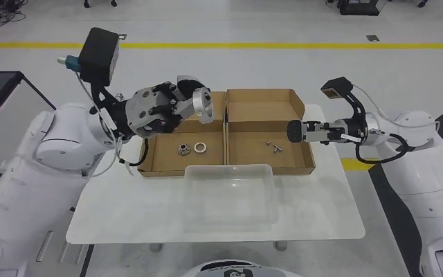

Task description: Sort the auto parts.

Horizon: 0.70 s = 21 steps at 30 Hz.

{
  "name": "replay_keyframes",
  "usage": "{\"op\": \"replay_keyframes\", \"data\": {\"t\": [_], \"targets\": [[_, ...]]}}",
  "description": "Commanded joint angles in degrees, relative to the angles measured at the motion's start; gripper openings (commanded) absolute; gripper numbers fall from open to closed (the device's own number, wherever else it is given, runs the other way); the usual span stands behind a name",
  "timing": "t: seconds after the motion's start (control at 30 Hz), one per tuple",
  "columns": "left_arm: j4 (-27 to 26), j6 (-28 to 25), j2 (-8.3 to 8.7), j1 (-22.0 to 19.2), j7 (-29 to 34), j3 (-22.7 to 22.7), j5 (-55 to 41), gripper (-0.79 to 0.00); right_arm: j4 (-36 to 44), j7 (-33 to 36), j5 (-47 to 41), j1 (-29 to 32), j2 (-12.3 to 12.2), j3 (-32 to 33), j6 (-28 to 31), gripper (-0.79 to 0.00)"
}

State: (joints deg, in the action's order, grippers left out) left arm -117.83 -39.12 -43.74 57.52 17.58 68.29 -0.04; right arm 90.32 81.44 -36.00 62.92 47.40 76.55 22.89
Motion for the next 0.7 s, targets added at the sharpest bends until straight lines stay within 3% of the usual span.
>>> {"op": "replay_keyframes", "data": {"t": [0.0, 0.67], "targets": [[0.1, -0.4, -0.31, 0.6, -2.2, 0.0, -1.1, -0.785, 0.0, 0.0, 0.0, 0.0, 0.0, 0.0, 0.0, 0.0], [-0.5, -13.8, -3.9, 4.6, -17.5, 0.8, -6.6, -0.785, 0.0, 0.0, 0.0, 0.0, 0.0, 0.0, 0.0, 0.0]]}}
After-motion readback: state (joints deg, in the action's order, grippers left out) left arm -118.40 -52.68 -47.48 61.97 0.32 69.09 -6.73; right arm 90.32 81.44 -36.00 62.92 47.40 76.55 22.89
